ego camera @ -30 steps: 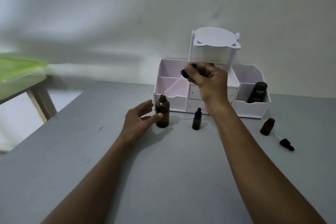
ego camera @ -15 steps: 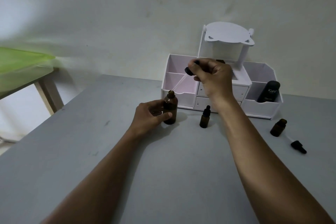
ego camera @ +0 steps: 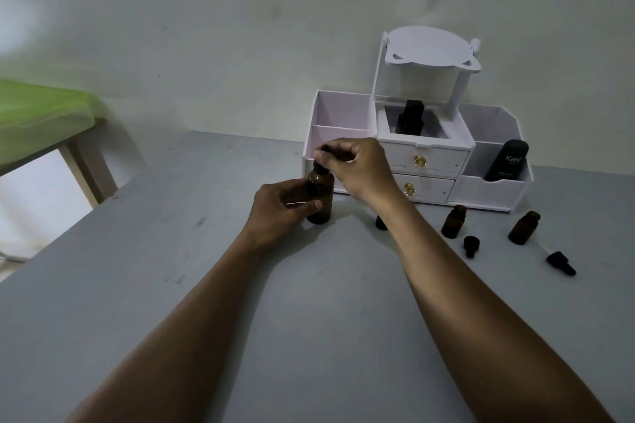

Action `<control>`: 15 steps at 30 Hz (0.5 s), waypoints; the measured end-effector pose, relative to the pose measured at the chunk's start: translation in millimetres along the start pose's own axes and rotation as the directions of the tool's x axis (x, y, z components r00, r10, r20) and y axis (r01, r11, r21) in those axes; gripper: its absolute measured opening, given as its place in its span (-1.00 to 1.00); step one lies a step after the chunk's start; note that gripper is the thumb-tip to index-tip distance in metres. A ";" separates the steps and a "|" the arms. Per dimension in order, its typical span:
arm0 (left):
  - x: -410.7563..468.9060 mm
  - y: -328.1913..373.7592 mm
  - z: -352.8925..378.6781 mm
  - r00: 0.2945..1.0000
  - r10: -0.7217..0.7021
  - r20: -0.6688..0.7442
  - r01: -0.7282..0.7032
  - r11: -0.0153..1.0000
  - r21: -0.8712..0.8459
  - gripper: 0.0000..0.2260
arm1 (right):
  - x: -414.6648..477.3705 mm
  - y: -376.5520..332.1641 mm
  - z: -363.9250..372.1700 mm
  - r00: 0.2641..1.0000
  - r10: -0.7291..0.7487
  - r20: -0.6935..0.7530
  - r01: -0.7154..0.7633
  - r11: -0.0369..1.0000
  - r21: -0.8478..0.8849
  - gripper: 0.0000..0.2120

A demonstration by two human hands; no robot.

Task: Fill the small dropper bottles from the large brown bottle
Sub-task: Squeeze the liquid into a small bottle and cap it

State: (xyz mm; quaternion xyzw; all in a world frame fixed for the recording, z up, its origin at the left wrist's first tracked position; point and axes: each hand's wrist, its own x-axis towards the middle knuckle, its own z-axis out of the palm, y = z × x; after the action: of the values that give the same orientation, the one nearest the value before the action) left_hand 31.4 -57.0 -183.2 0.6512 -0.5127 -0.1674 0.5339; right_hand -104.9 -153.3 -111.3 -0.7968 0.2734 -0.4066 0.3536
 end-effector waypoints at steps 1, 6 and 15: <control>0.7 -0.3 0.4 1.000 0.003 -0.002 -0.003 1.000 0.004 -0.56 | 0.4 0.4 1.0 1.000 0.000 -0.016 0.000 1.000 0.005 -0.85; 0.6 -1.2 0.2 1.000 -0.008 0.010 0.008 1.000 0.003 -0.55 | 2.6 -2.4 7.5 0.996 -0.013 -0.093 0.009 0.999 -0.042 -0.86; -1.7 0.5 -1.0 1.000 -0.010 0.021 0.009 1.000 0.015 -0.54 | 2.8 -10.8 8.0 0.992 -0.012 -0.127 0.008 0.999 -0.036 -0.90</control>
State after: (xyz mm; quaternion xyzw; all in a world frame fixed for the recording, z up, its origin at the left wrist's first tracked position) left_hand 31.2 -54.9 -182.9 0.6559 -0.5163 -0.1728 0.5228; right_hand -95.1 -146.1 -104.9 -0.7767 0.2986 -0.4536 0.3191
